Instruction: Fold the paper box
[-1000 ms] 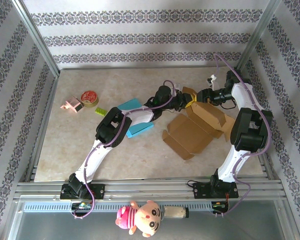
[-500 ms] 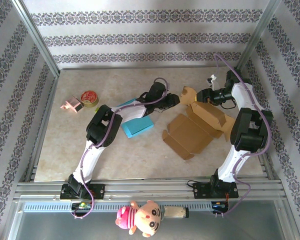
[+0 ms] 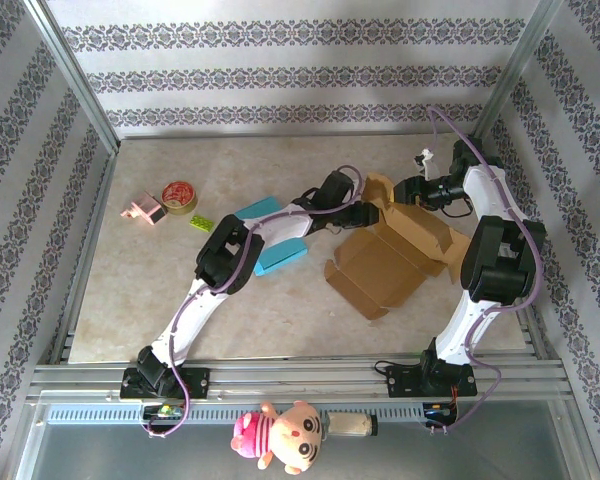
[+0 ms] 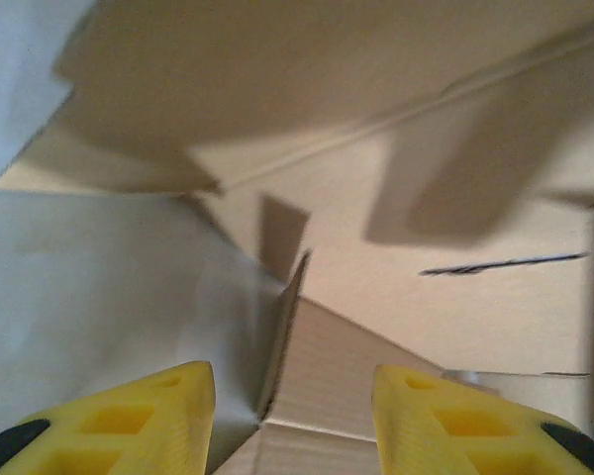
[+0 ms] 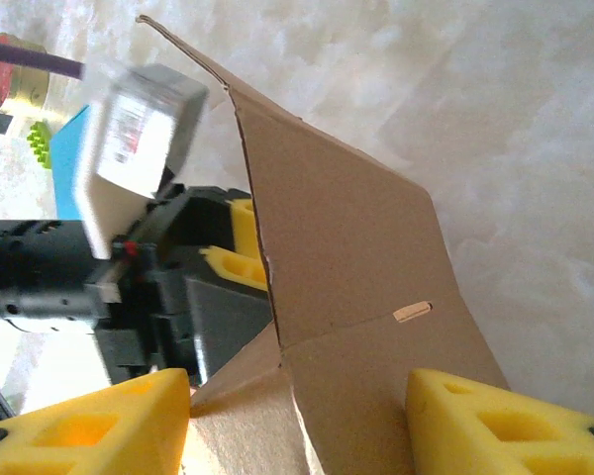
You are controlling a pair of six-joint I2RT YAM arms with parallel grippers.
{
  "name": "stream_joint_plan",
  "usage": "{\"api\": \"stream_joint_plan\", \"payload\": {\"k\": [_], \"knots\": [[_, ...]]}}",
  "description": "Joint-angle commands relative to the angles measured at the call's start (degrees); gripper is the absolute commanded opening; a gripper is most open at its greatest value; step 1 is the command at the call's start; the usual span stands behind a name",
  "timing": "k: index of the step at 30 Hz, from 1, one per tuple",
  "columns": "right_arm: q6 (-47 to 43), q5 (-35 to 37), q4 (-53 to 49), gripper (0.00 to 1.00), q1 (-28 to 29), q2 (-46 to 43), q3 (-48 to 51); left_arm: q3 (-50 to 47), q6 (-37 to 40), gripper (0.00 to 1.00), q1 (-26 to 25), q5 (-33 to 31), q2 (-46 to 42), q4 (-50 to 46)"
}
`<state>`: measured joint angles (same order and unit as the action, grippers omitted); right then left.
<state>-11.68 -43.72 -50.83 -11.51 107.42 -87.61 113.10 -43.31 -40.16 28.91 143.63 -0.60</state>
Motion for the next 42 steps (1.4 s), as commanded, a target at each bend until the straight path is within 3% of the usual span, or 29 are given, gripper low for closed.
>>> {"api": "stream_joint_plan", "payload": {"k": [1,5,16,22,27,35,38,42], "knots": [[0.6,1.9,-0.8,0.59,-0.1,0.6,-0.6,2.8,2.0,0.38,-0.7,2.7,1.1,-1.6],[0.9,1.9,-0.6,0.57,-0.1,0.7,-0.5,2.8,2.8,0.28,-1.3,5.5,0.6,1.7],[1.3,1.9,-0.1,0.52,-0.2,0.6,-0.1,2.5,12.3,0.32,-4.1,7.3,0.2,6.1],[1.3,2.1,-0.1,0.52,-0.1,0.7,0.0,2.5,22.1,0.36,-6.7,7.5,0.7,6.5],[1.2,2.5,-0.3,0.51,-0.2,0.4,-0.1,-3.1,20.4,0.36,-5.9,4.7,-2.8,12.3],[1.2,2.6,-0.8,0.51,-0.2,0.7,-0.6,-22.5,27.4,0.51,0.6,-3.4,-18.1,19.2],[1.3,2.4,-0.7,0.51,-0.1,0.7,-0.5,-20.2,36.0,0.56,2.6,-2.6,-18.1,12.7],[1.0,2.5,-0.8,0.51,-0.2,0.4,-0.2,-12.2,46.4,0.67,4.4,4.1,-14.6,4.2]]}}
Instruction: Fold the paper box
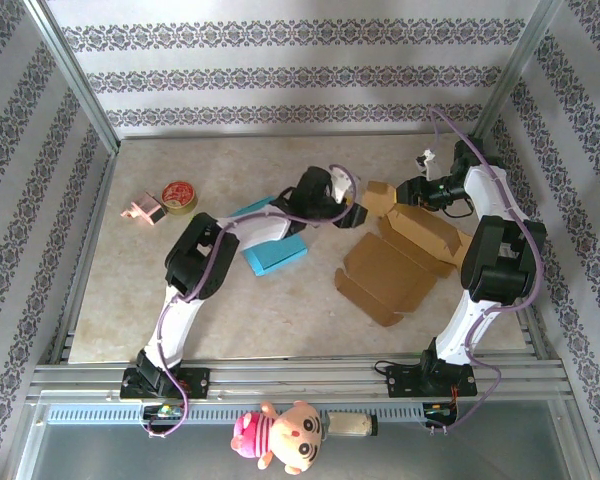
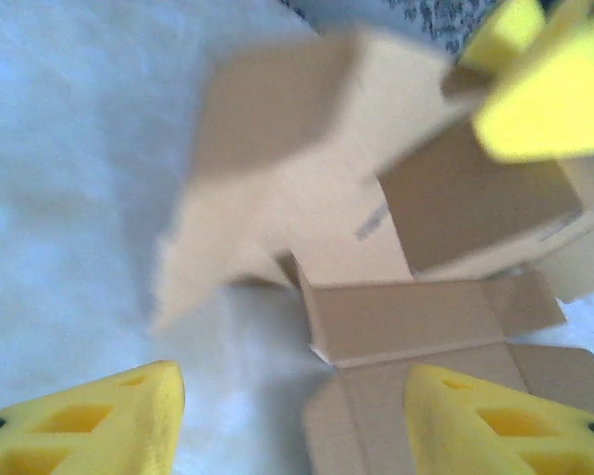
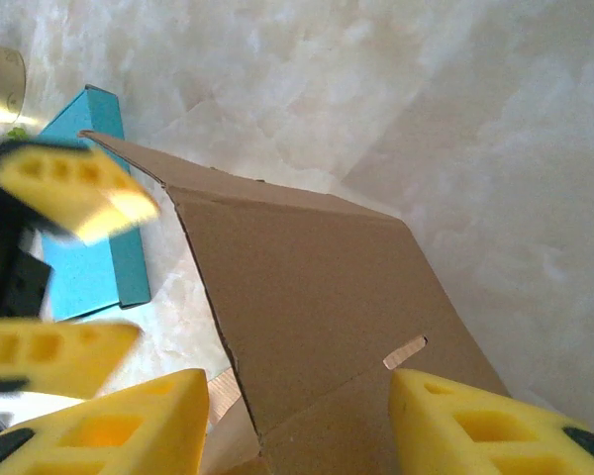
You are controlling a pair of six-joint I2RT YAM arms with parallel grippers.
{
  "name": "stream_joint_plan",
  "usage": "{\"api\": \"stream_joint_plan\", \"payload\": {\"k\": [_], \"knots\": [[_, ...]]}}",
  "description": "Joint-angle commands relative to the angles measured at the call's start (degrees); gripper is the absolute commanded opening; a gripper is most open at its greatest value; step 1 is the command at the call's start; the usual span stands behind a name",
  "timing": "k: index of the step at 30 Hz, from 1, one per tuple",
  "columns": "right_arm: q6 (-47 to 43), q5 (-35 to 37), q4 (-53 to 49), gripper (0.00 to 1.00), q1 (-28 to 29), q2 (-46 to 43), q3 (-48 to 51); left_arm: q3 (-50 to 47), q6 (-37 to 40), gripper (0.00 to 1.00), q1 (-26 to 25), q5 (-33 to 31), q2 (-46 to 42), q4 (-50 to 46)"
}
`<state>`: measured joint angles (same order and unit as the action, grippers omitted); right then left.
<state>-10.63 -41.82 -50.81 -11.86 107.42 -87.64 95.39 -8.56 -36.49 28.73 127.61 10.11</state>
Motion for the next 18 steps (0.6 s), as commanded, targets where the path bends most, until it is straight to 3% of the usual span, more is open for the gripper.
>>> {"api": "stream_joint_plan", "payload": {"k": [1,6,9,12,14,18], "knots": [[-0.1,0.6,-0.9,0.51,0.2,0.3,-0.3,8.3,13.8,0.69,0.9,5.4,2.8,-9.4],[-0.1,0.6,-0.9,0.51,0.2,0.5,-0.6,26.4,21.5,0.82,1.1,13.2,12.1,-24.6],[0.1,0.6,-0.9,0.51,0.2,0.7,-0.8,33.4,22.4,0.88,0.7,12.1,16.7,-26.6],[0.1,0.5,-0.9,0.51,0.2,0.7,-0.9,39.2,22.2,0.87,0.7,12.8,20.8,-27.3],[-0.1,0.8,-1.0,0.51,0.2,0.7,-0.9,41.3,22.1,0.78,0.4,14.3,22.5,-27.0],[0.4,0.8,-1.1,0.52,0.3,0.1,-1.2,42.3,22.6,0.27,-0.2,15.2,22.3,-26.2]]}}
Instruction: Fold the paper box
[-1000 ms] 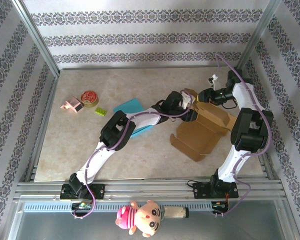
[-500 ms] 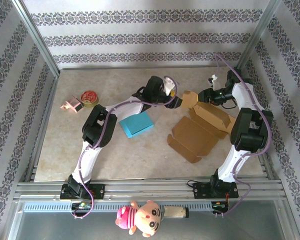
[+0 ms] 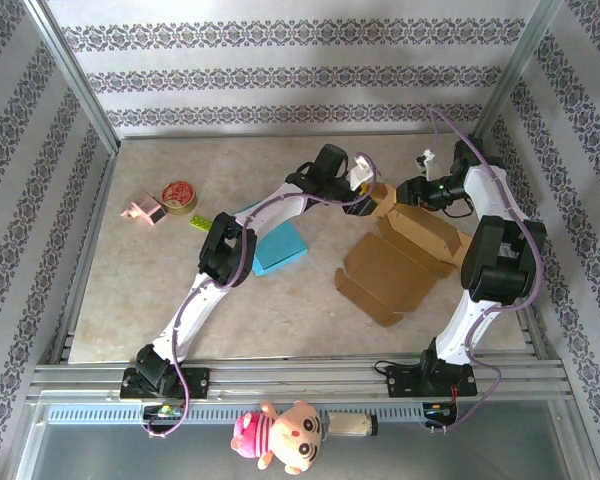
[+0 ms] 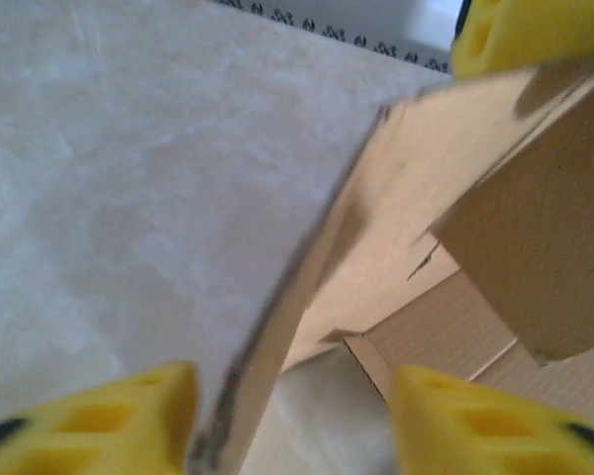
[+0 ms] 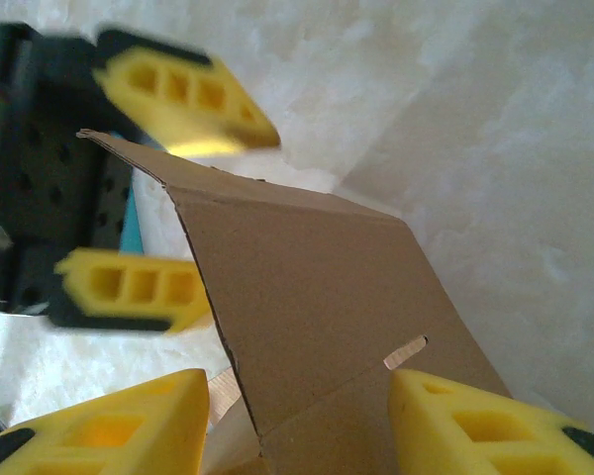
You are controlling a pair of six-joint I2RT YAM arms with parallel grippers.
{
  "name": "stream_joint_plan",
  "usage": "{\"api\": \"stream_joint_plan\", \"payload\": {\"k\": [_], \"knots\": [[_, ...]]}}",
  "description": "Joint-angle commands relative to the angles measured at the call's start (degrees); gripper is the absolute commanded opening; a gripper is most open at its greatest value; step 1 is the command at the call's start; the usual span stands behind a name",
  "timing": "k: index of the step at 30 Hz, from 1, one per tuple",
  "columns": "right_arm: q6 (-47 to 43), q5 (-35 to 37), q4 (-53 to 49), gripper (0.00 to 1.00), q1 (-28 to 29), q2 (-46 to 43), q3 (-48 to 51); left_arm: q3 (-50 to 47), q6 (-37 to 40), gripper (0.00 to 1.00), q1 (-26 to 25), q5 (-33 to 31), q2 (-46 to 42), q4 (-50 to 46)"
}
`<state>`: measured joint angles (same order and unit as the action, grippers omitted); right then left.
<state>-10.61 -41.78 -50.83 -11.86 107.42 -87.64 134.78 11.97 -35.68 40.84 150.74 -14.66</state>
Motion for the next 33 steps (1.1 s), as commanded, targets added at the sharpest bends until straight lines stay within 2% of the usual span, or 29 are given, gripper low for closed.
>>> {"api": "stream_joint_plan", "payload": {"k": [1,3,5,10,14,16,20,27,31,33], "knots": [[0.6,0.7,-0.9,0.57,0.3,-0.5,-1.3,2.8,2.1,0.18,-0.9,3.5,-1.3,-1.7],[1.1,1.2,0.1,0.76,0.7,-3.3,-1.2,1.7,3.8,0.01,-0.6,4.5,-3.0,-3.4],[0.2,2.8,1.2,0.88,1.0,-6.3,-0.6,-0.7,5.6,0.0,0.1,5.2,-5.2,-4.2],[-8.7,8.2,-3.1,0.97,0.9,-10.1,-1.4,-6.9,13.0,0.0,2.5,6.8,-10.2,-8.4],[-16.5,8.5,-9.1,0.98,0.9,-9.5,-2.9,-10.3,20.6,0.0,3.5,3.9,-13.0,-12.3],[-19.8,5.6,-11.7,0.98,0.9,-9.4,-2.9,-11.6,22.9,0.0,4.2,2.6,-13.8,-12.4],[-26.8,-1.1,-17.1,0.98,0.8,-10.4,-2.7,-11.7,24.3,0.0,6.2,3.1,-13.5,-12.4],[-32.4,0.0,-18.8,0.98,2.9,-8.5,-1.5,-10.3,26.4,0.0,7.6,6.2,-12.6,-13.2],[-33.3,4.0,-17.5,0.91,5.7,-4.8,-3.9,-9.5,26.5,0.0,7.6,7.2,-12.1,-13.4],[-33.2,5.4,-17.2,0.82,6.4,-3.3,-5.0,-9.3,26.5,0.0,7.6,7.1,-11.9,-13.4]]}}
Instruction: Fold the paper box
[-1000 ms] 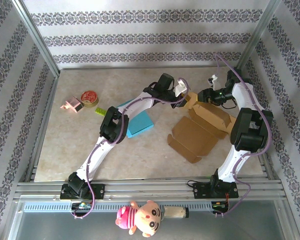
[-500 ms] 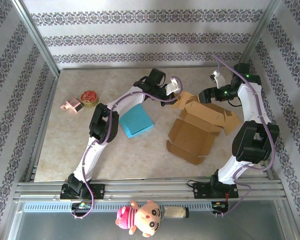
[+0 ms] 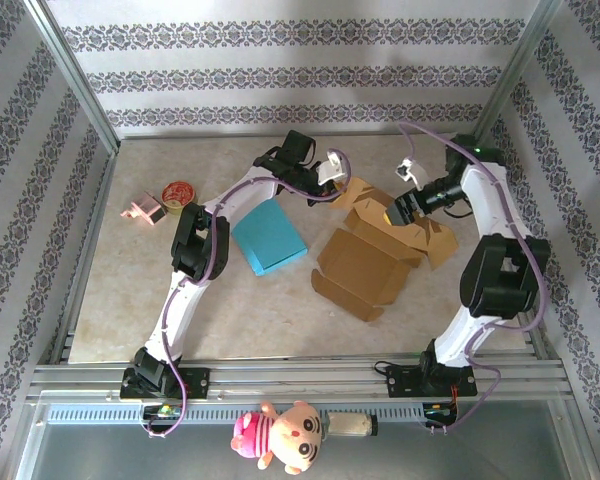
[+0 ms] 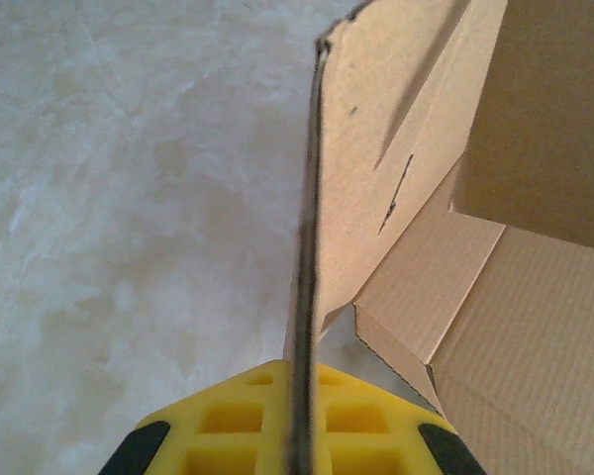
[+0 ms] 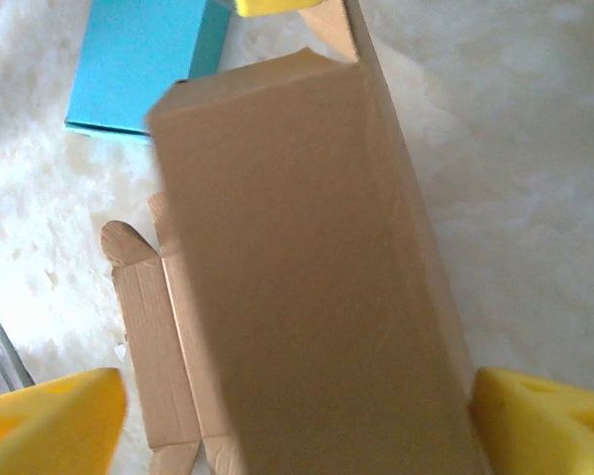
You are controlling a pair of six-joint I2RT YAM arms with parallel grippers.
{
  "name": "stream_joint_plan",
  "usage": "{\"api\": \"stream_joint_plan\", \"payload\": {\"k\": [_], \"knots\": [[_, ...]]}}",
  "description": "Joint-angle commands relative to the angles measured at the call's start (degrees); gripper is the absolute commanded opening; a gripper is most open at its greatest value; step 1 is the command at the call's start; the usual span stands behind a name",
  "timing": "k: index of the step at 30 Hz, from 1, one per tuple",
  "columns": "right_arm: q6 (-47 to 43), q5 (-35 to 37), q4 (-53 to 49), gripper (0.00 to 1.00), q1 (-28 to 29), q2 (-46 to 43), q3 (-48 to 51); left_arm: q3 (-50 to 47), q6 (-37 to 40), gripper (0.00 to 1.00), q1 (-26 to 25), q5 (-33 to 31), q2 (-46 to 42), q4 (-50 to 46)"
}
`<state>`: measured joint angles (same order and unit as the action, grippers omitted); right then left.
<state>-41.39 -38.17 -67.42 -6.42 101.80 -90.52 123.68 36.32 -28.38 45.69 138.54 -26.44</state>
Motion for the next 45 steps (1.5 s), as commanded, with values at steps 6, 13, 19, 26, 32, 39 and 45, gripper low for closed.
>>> {"api": "stream_joint_plan", "payload": {"k": [6,13,19,26,32,39,45], "knots": [[-2.1,4.7,2.3,0.52,1.4,0.6,0.0,2.0,1.9,0.0,0.5,2.2,0.8,-1.7],[6.3,16.4,13.3,0.42,4.6,-3.8,5.8,1.7,-11.9,0.0,-0.1,0.6,-0.9,3.4],[9.8,32.7,22.7,0.39,8.4,-6.6,10.7,4.1,-28.5,0.0,-2.3,-6.6,-0.7,2.6],[11.0,41.5,26.9,0.36,11.2,-8.6,13.8,4.1,-45.0,0.0,-4.7,-9.7,-0.4,1.1],[10.3,49.3,33.9,0.34,14.2,-11.2,19.8,-2.1,-58.0,0.05,-5.8,-8.1,-2.9,5.8],[9.5,53.4,43.2,0.33,15.3,-15.7,27.7,-25.8,-71.7,0.15,-7.4,-7.8,-11.5,30.6],[8.5,55.2,49.1,0.33,16.2,-17.7,32.6,-33.3,-80.9,0.21,-8.1,-4.1,-13.1,45.9]]}}
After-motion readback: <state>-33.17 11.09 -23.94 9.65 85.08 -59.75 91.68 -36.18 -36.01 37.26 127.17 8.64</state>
